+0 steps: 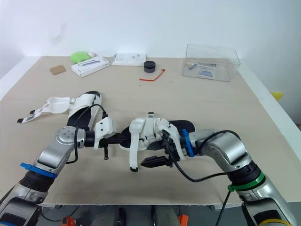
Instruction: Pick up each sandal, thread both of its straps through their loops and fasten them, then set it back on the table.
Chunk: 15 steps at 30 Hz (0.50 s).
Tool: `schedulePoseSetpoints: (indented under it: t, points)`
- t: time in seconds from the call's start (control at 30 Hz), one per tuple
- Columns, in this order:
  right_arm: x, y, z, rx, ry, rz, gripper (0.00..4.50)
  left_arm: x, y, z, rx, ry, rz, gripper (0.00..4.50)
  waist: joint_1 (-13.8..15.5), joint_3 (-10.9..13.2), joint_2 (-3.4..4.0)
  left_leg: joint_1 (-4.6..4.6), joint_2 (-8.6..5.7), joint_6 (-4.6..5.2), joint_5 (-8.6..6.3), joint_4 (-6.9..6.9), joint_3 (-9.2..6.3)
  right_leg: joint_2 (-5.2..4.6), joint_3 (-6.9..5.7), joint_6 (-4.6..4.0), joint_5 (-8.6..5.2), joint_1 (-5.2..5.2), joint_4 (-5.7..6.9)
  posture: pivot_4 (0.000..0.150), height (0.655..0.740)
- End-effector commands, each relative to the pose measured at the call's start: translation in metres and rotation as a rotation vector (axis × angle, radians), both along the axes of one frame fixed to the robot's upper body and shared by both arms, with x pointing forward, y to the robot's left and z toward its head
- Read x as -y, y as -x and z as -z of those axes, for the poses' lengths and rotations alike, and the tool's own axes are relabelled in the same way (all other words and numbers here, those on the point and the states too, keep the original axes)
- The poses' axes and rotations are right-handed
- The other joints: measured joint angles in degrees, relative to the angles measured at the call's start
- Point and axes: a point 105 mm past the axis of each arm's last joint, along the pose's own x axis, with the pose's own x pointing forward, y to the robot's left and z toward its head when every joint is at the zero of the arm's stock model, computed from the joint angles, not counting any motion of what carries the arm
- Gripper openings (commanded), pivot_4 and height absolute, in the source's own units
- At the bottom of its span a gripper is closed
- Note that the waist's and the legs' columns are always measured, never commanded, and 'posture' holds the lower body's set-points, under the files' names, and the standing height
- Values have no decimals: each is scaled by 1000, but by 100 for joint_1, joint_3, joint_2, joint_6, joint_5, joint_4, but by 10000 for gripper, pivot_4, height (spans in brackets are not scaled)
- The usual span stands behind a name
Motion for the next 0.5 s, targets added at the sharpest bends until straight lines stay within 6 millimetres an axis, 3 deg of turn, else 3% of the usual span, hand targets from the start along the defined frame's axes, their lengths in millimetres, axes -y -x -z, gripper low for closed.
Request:
schedulePoseSetpoints:
  t: [0.03,0.33,0.5]
  points:
    - [-11,11,-13,-29,-2,-27,41413,-1,4,18,-49,-50,-6,0,0,0,-1,-1,0,0,0,0,-5,0,-4,-1,-1,1,0,1500,7400]
    - [-13,18,10,-128,130,-3,41413,1,2,17,-46,-42,-11,0,4,-2,-1,-13,-12,0,-1,-1,-12,-15,-13,0,-7,-2,-2,1500,7400]
    - [-16,15,12,-160,148,20,41413,-1,3,19,-48,-43,-14,0,1,-2,-1,-13,-11,0,0,-1,-14,-13,-15,1,-7,-1,-1,1500,7400]
